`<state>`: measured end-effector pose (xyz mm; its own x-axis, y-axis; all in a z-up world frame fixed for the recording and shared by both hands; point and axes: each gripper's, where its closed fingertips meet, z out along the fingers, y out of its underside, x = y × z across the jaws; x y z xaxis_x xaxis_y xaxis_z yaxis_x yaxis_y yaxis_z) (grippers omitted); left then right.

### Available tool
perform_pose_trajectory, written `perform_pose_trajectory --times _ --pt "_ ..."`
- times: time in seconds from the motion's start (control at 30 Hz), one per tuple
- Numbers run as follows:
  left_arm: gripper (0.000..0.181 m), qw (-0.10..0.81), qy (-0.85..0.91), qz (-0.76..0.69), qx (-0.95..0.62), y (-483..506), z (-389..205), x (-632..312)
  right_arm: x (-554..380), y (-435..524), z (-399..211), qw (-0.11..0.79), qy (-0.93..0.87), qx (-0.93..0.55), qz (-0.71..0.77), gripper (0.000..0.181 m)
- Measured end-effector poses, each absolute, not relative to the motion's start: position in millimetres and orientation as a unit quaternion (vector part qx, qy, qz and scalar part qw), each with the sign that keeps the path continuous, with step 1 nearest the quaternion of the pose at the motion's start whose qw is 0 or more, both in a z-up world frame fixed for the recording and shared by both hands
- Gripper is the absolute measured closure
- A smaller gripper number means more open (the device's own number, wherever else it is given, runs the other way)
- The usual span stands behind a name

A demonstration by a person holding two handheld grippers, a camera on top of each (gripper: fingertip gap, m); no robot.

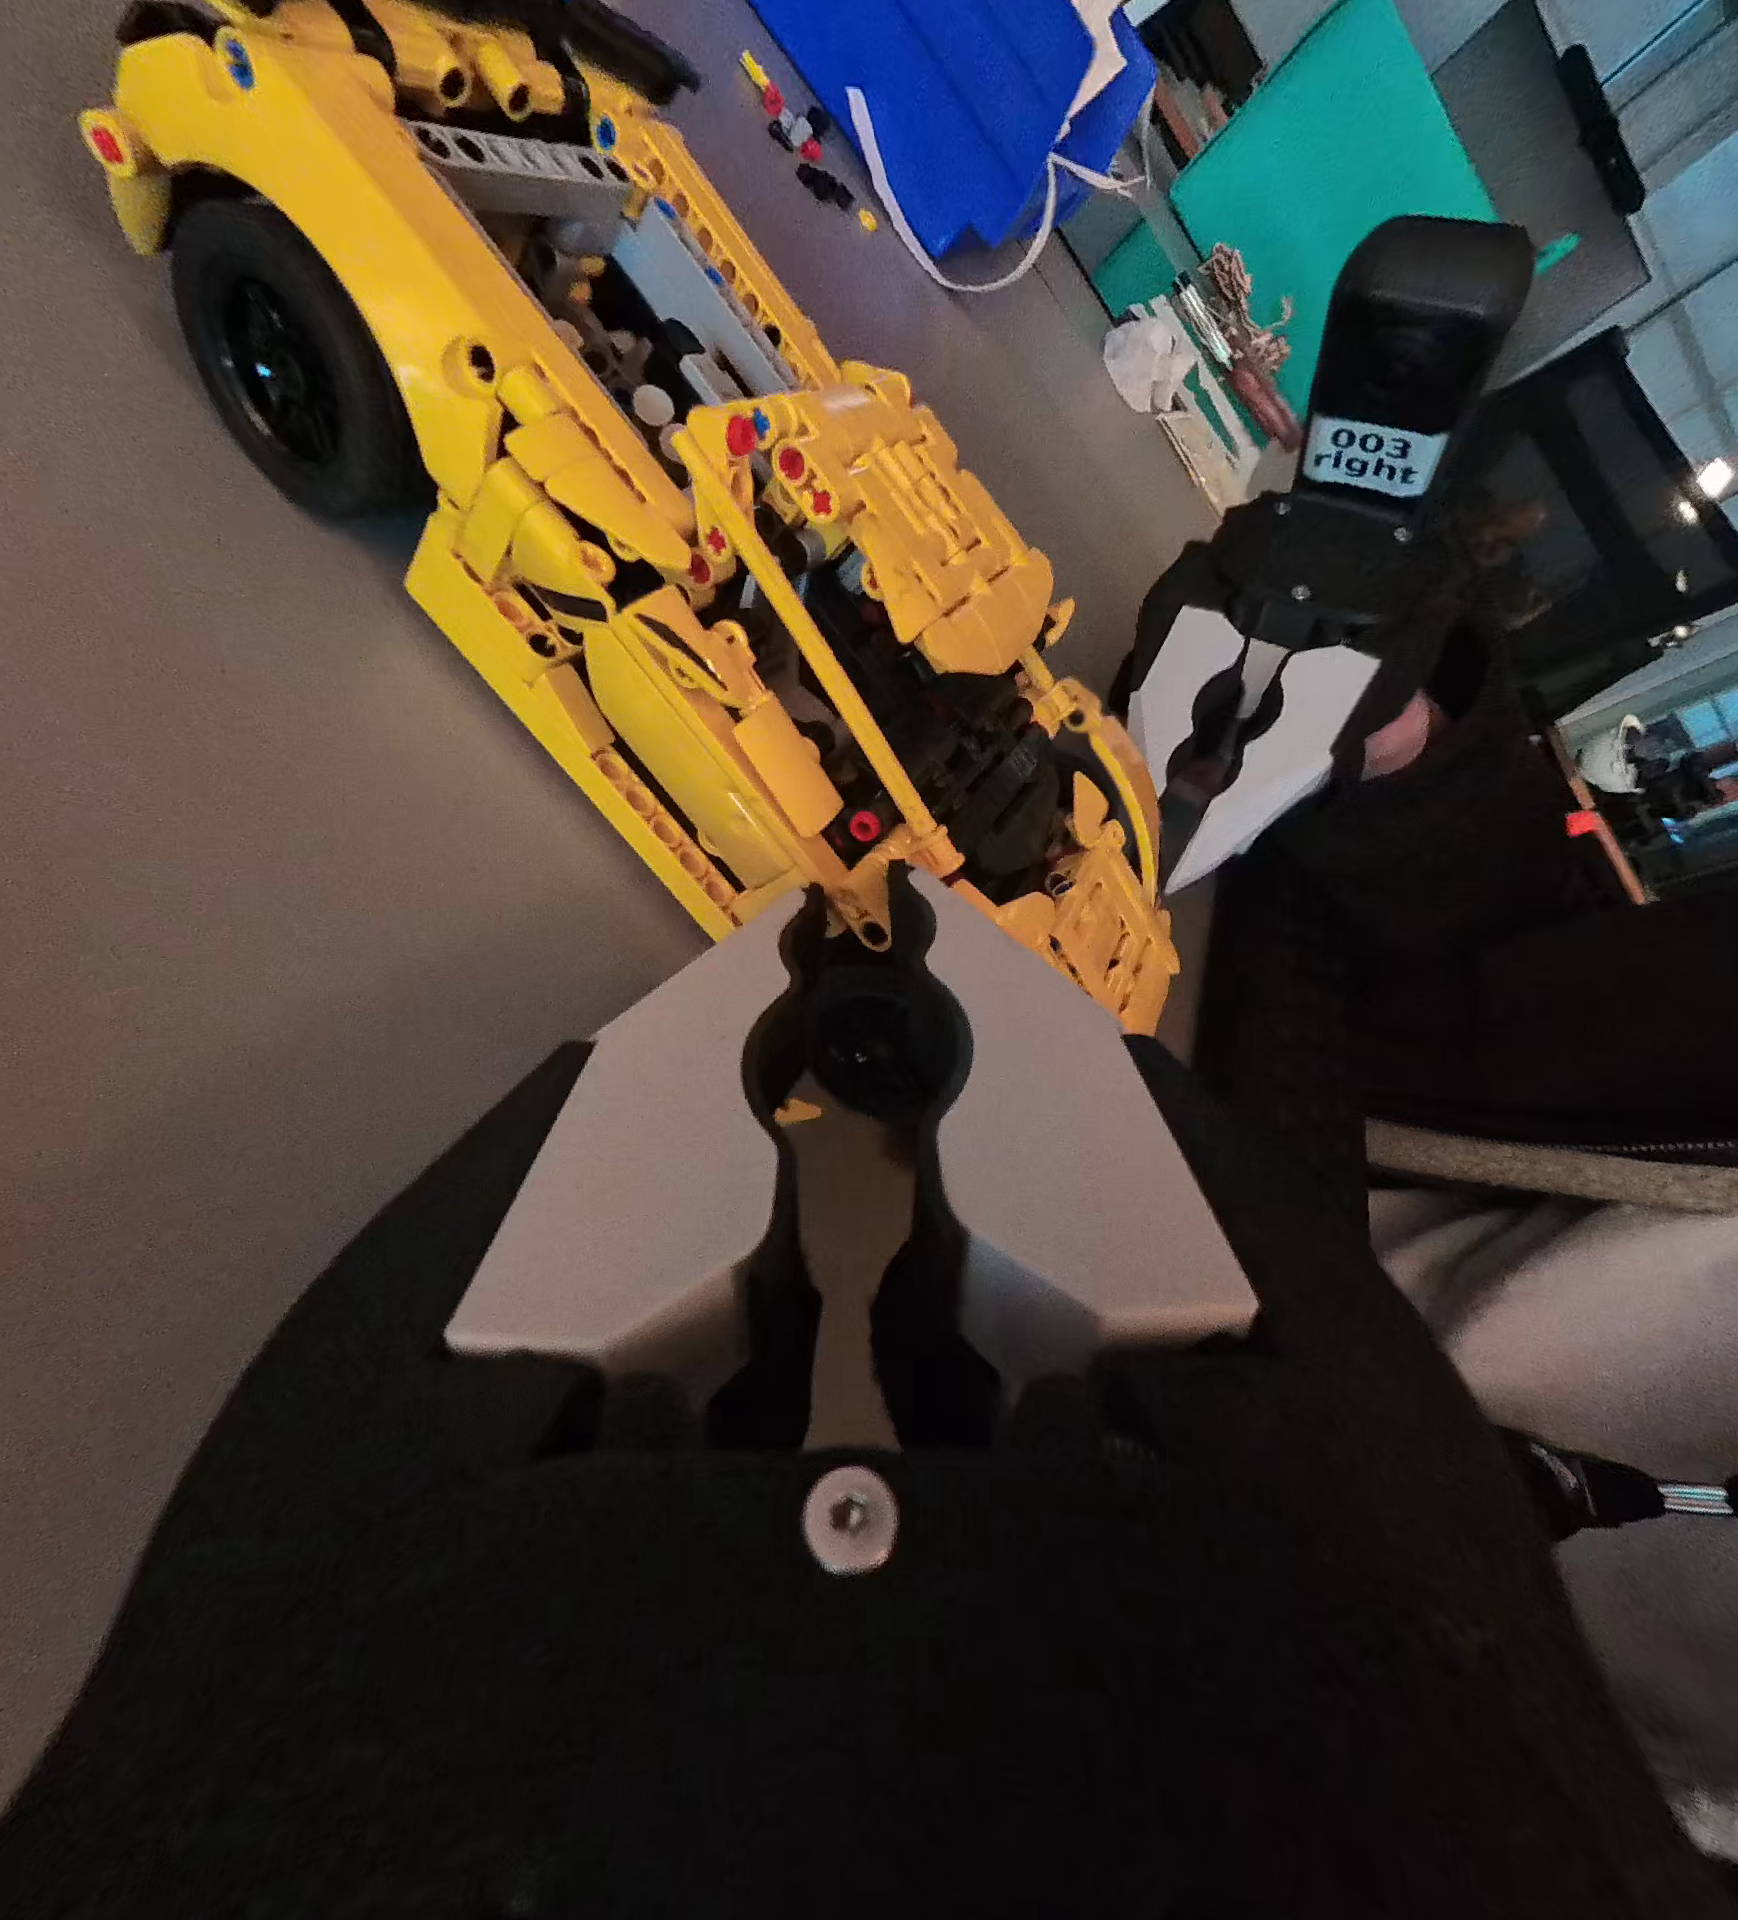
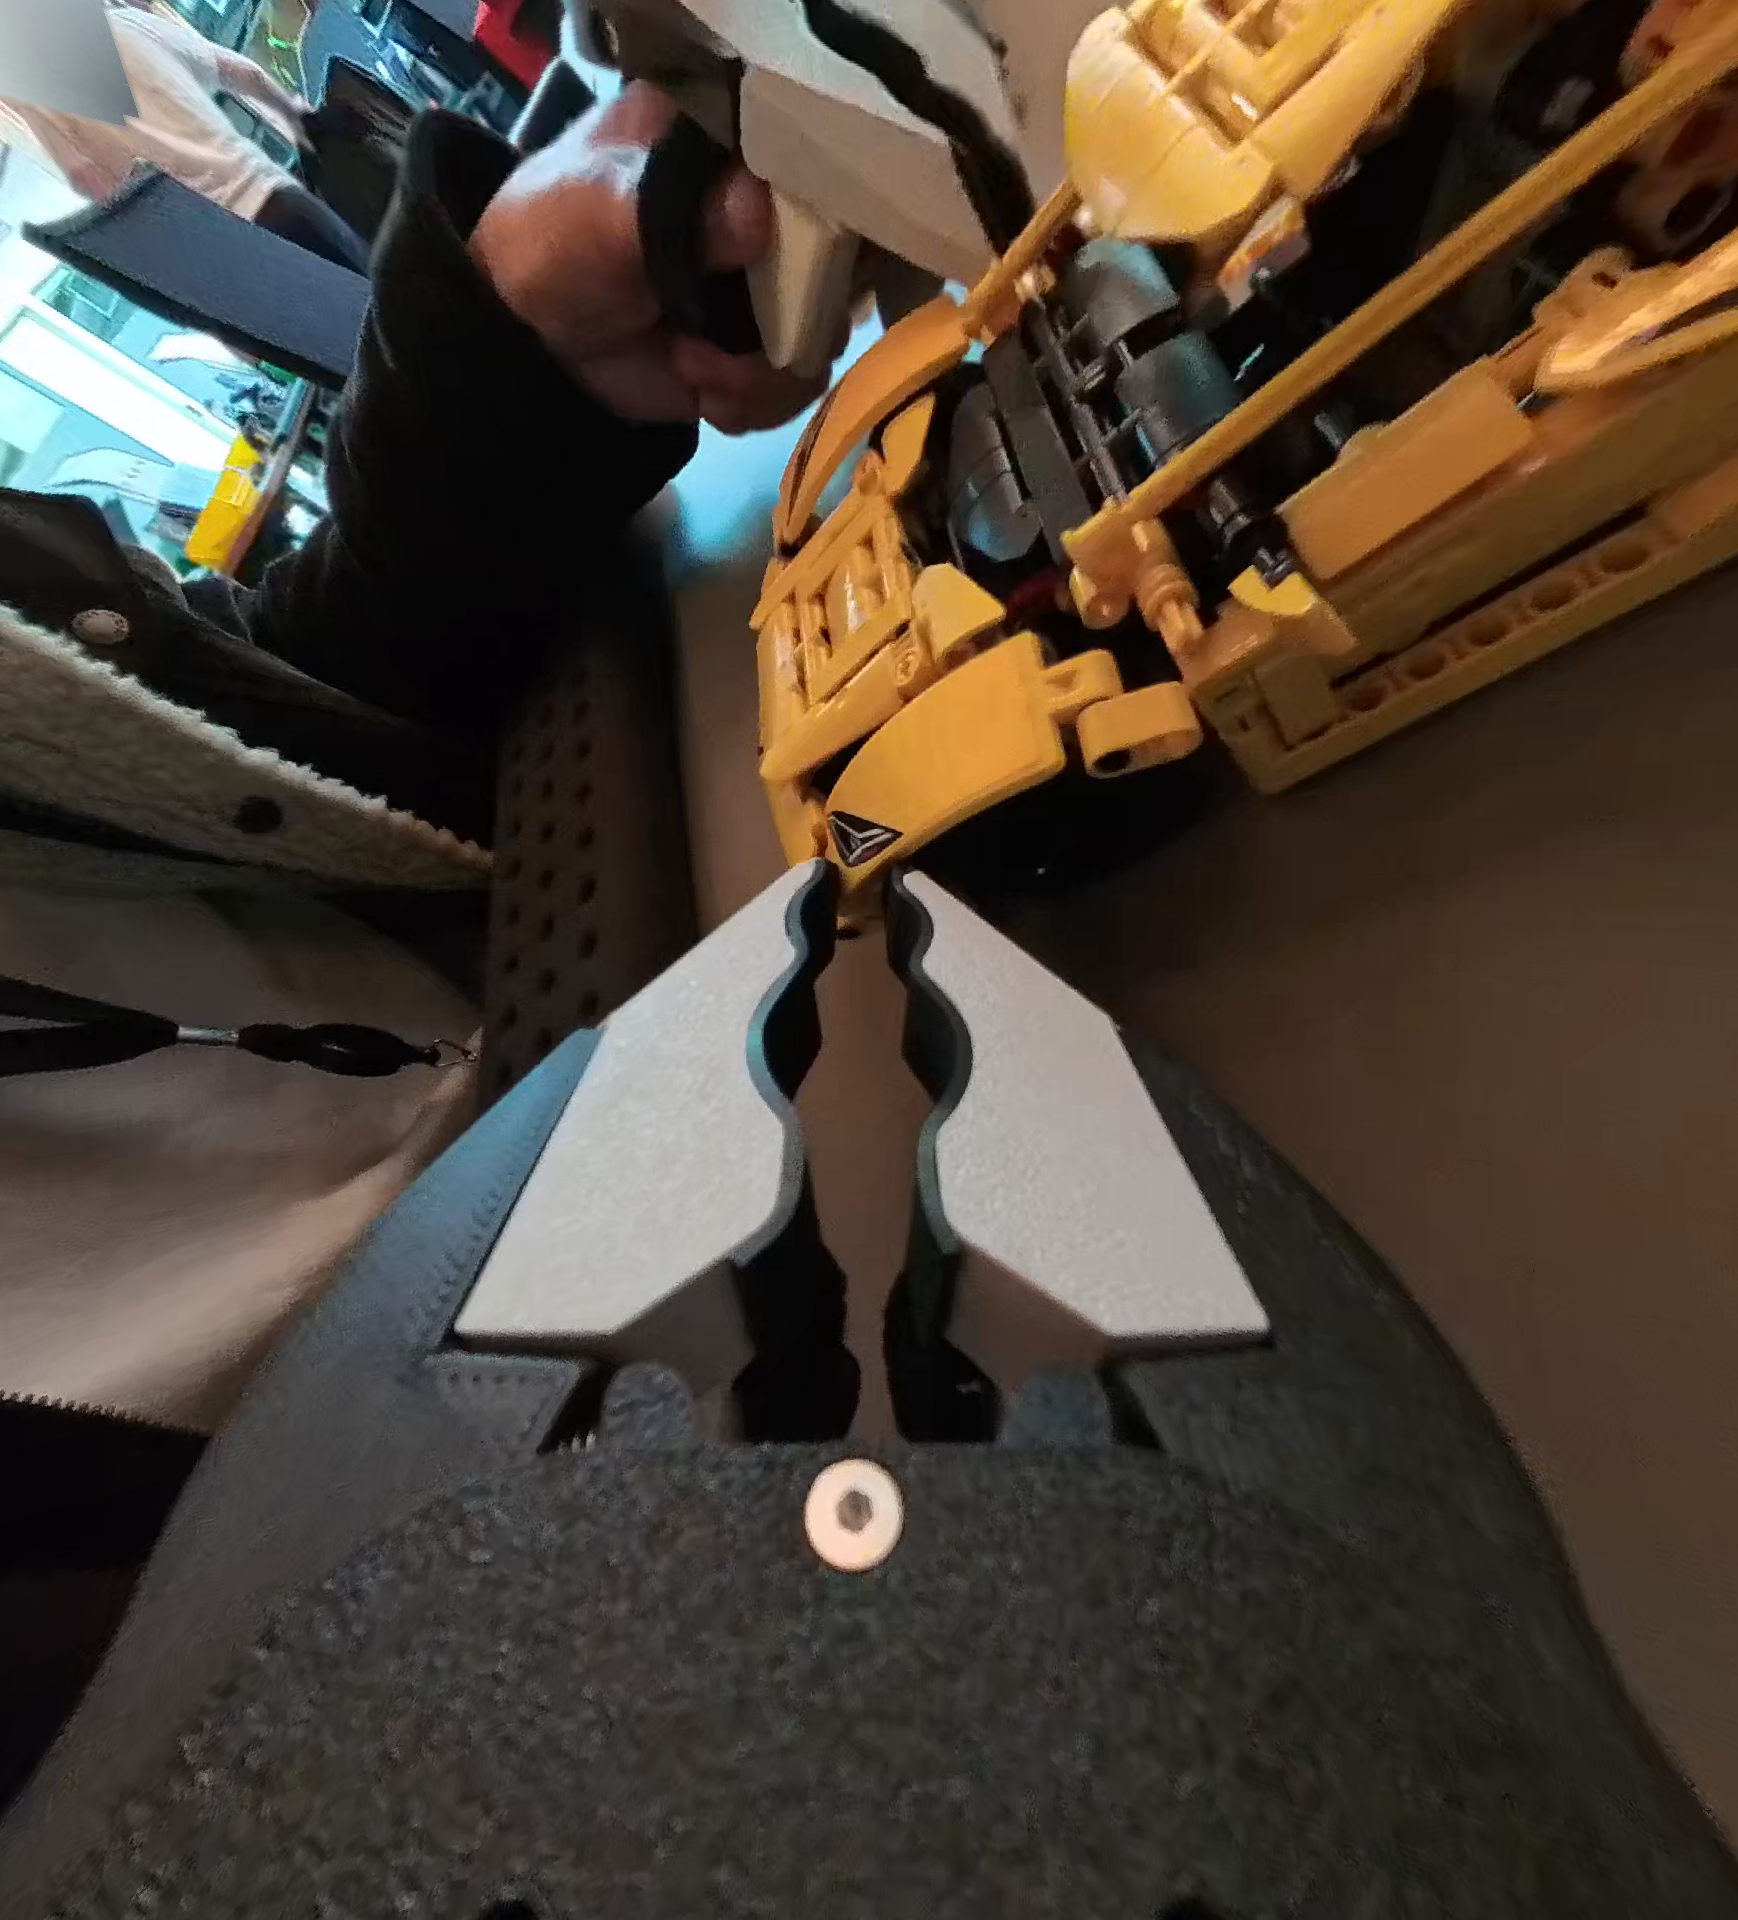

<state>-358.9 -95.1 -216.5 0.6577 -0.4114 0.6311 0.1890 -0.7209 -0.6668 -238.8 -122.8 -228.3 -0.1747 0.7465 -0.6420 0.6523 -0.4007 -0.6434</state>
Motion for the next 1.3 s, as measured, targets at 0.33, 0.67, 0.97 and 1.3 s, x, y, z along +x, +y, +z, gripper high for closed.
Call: perform_pose_trajectory --times 0.33,0.67,0.97,1.3 --pt "0.12 0.432 0.372 -0.1 -0.815 -136 -201 -291 -245 -119 -225 0.053 -0.533 -0.644 0.547 0.173" --pt "0.12 0.422 0.441 0.012 -0.792 -117 -231 -271 -249 -119 -225 0.093 -0.564 -0.627 0.53 0.173" --pt "0.12 0.423 0.437 0.0 -0.793 -120 -231 -278 -223 -103 -229 0.101 -0.576 -0.624 0.518 0.179" --pt "0.121 0.427 0.42 -0.004 -0.801 -115 -229 -279 -212 -73 -212 0.116 -0.508 -0.644 0.56 0.179"
